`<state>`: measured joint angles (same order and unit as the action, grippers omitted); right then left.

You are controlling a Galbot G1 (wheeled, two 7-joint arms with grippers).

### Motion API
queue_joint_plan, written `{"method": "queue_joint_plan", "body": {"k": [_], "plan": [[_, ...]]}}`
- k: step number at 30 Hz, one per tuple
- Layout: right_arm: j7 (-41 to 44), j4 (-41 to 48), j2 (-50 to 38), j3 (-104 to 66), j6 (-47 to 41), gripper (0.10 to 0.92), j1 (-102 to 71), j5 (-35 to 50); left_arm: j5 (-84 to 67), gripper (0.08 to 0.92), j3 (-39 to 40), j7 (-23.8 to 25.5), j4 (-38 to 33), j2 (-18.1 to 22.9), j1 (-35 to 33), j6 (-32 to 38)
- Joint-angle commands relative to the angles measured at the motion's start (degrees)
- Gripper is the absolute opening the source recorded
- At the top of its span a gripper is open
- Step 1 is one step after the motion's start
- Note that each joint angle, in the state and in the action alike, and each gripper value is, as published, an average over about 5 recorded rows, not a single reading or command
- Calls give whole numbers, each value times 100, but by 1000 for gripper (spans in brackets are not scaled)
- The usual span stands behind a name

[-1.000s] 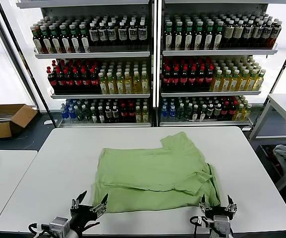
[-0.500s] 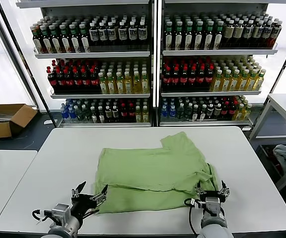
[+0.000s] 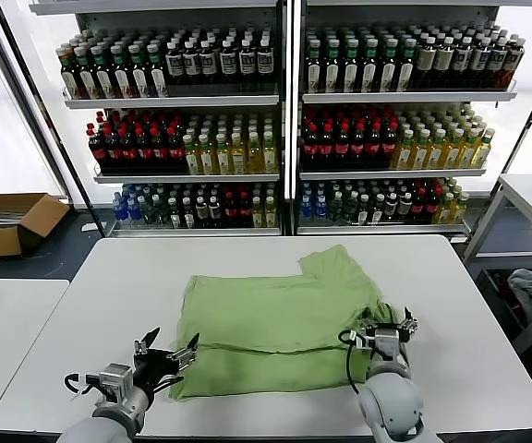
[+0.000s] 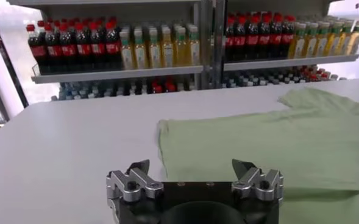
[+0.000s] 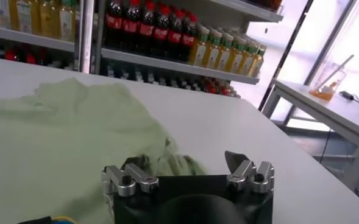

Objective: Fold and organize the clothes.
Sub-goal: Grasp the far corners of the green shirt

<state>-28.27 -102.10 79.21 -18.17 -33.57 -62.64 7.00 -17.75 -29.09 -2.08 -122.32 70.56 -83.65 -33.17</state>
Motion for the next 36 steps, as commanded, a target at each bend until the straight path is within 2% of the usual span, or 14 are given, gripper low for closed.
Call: {"method": "queue_joint_plan", "body": {"k": [1,11,20,29,36], "plan": [[-21,976,269,129,9,823,1339,163,-207,823,32,3,383,-362,741,-6],[3,1982,447,143,16,823,2452,672,-730,823,614,167,1651,-841,2303,-1],[215,3309,642,173,31,823,3538,826,-875,823,1281,278,3350,-780,3685,10],[388,4329,928,-1,47,823,3780,714,-805,823,1476,318,4462,-521,4324,20],[472,4593,999,-75,120,823,3653,668,-718,823,1522,295,4683,-402,4334,14]]}}
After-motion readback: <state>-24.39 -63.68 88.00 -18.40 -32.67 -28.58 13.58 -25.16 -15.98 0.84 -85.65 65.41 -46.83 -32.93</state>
